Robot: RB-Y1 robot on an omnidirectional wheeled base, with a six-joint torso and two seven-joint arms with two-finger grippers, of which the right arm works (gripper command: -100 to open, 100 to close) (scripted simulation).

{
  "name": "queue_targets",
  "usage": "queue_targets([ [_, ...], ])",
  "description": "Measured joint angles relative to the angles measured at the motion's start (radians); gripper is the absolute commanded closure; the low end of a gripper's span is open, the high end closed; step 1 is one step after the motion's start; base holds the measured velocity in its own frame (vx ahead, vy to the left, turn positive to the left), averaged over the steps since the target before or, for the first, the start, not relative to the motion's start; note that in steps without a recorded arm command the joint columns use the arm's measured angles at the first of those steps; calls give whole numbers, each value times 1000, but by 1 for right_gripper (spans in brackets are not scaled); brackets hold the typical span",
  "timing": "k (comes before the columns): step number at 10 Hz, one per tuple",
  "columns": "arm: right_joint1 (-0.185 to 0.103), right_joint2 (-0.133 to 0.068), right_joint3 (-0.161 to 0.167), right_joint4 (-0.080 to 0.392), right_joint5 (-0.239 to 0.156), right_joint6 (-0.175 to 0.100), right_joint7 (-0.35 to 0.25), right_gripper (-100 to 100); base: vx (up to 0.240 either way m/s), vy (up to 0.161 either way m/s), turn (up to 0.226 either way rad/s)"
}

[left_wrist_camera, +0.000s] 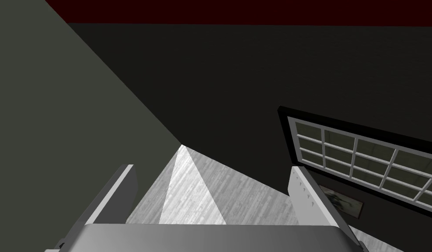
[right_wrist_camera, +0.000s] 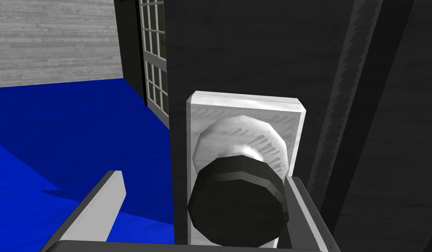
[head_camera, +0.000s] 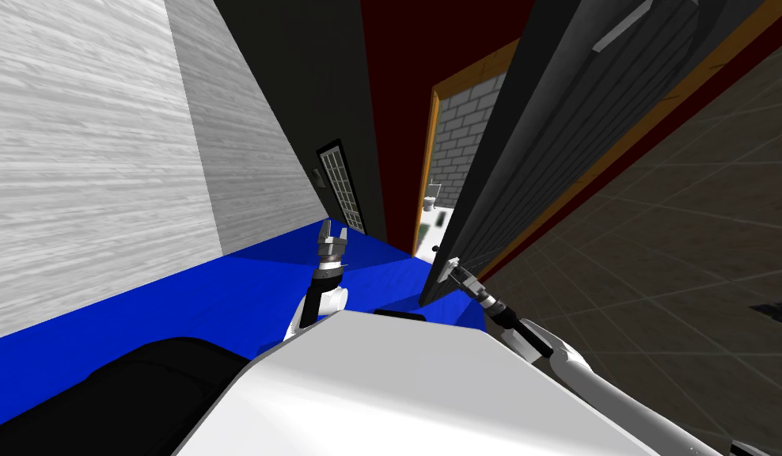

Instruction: Pull the door open

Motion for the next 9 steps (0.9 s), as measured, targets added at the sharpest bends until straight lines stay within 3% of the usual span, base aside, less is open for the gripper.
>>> queue_targets([
  [4,-1,-4,5,55,9,-64,-19,100,27,26,6],
  [7,25,-13,1,74,11,-116,-22,100,42,29,6],
  [9,21,-11,5,114,18,-158,-32,100,37,25,7],
])
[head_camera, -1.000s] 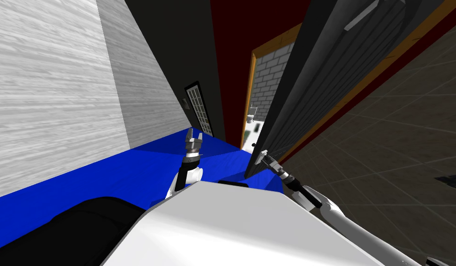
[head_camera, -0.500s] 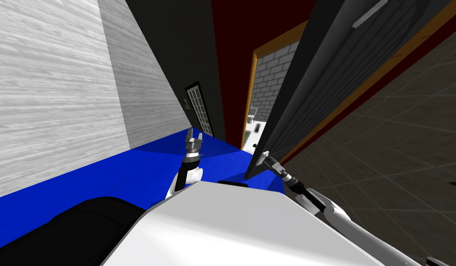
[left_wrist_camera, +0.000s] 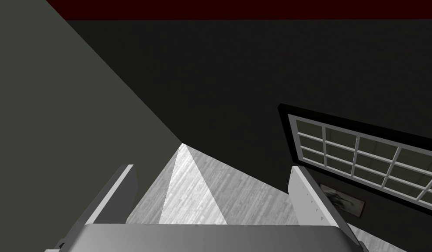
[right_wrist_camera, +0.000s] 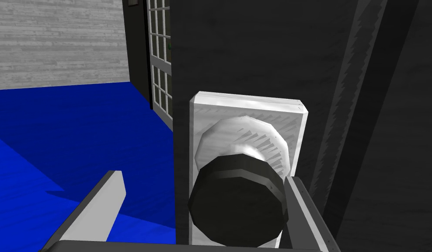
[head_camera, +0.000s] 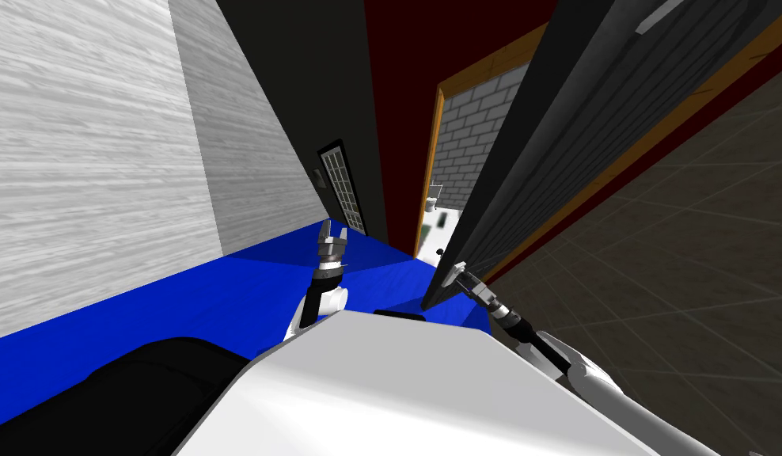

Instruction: Pull the door open

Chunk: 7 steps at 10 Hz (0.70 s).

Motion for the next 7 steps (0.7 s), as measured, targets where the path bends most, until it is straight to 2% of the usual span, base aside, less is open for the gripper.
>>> queue_targets([
  [4,10,-4,5,73,11,-94,-20,100,43,23,5],
  [6,30,-11,3,73,12,-120,-18,100,41,14,1],
  [7,21,-6,8,105,19,-144,-24,100,22,16,20],
])
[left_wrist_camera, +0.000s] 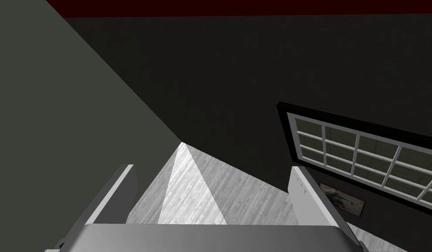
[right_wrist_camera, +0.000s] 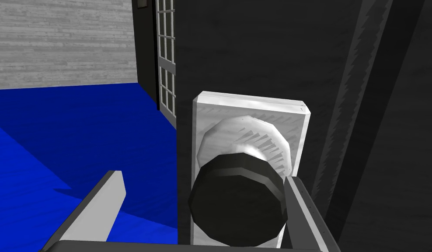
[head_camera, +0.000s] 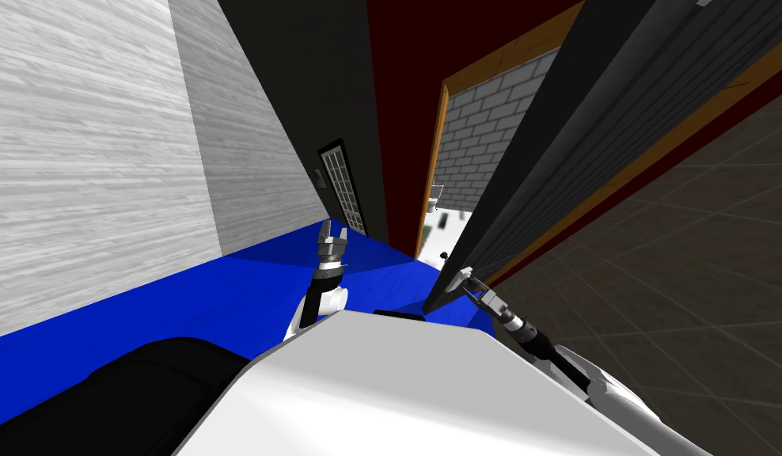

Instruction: Pull the door open

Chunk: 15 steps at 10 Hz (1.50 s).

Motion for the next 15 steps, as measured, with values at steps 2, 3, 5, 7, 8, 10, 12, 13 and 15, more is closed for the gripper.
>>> queue_targets([
  [2,5,-6,2,35,4,-45,-15,100,24,12,9],
  [3,7,-7,6,67,8,-79,-24,100,33,3,-9],
  [5,30,-16,5,68,11,-110,-24,100,36,-6,-5],
  [7,24,-7,12,113,20,-150,-28,100,19,-4,8],
  [8,20,-5,16,150,26,-184,-37,100,12,-6,-12],
  [10,40,-18,18,149,28,-206,-44,100,11,-15,-5],
  [12,58,-25,19,164,30,-238,-49,100,10,-21,-13],
  [13,59,-24,22,179,34,-254,-51,100,6,-35,-3],
  [15,79,-35,24,179,37,-276,-55,100,4,-37,-12],
])
